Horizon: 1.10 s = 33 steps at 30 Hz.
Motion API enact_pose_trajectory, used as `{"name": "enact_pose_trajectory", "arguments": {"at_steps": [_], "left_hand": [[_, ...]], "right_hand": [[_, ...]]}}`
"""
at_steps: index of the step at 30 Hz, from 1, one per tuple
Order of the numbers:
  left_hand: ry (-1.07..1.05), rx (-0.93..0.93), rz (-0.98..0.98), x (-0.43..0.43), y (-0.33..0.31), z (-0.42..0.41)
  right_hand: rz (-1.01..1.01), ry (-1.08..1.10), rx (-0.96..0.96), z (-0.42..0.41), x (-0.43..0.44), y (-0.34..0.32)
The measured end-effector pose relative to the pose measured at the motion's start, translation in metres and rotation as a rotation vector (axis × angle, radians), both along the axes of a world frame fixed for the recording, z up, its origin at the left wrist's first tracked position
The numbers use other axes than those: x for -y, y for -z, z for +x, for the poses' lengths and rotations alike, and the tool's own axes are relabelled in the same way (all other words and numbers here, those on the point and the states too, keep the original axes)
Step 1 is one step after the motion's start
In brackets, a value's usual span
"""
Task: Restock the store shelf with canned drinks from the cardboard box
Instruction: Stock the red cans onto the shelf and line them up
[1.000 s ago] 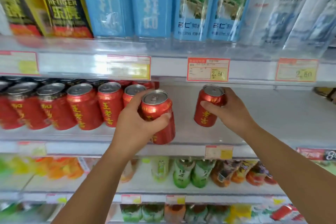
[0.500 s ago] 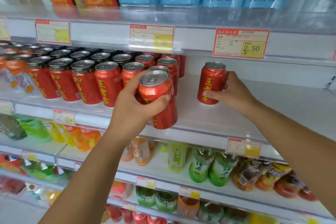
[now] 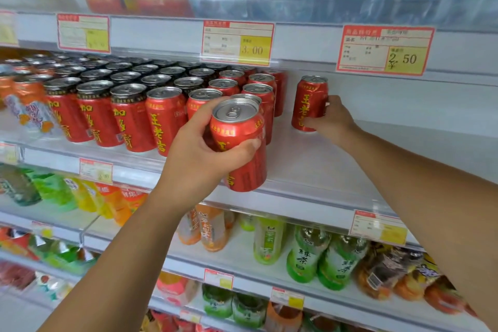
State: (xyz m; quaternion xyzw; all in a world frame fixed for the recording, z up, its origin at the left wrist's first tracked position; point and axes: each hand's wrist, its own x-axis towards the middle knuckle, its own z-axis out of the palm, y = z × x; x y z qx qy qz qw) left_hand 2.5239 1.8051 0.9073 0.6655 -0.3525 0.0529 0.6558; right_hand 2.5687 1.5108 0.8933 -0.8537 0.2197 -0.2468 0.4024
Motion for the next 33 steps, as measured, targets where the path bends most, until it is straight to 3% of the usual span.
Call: {"name": "enact_pose_trajectory", "arguments": {"at_steps": [16,24,29,33], "left_hand": [[-0.047,-0.003,0.038,-0.009,0.001,0.005],[-0.070,-0.029,0.049,-0.007,-0.003,0.002],[-0.095,-0.065,0.027,0.001,-0.005,-0.008],[-0.066,-0.090,0.003,0.025,-0.007,-0.018]], "right_hand": [[-0.106,0.009,-0.025,0.043,0.016,0.005],[0.021,-0.011,-0.123,0.012,0.007,-0.013],[-0.009,-0.283,0.044,-0.069,-0.029,-0.033],[0.048,-0.569,-0.041,-0.120,-0.054,-0.028]]}}
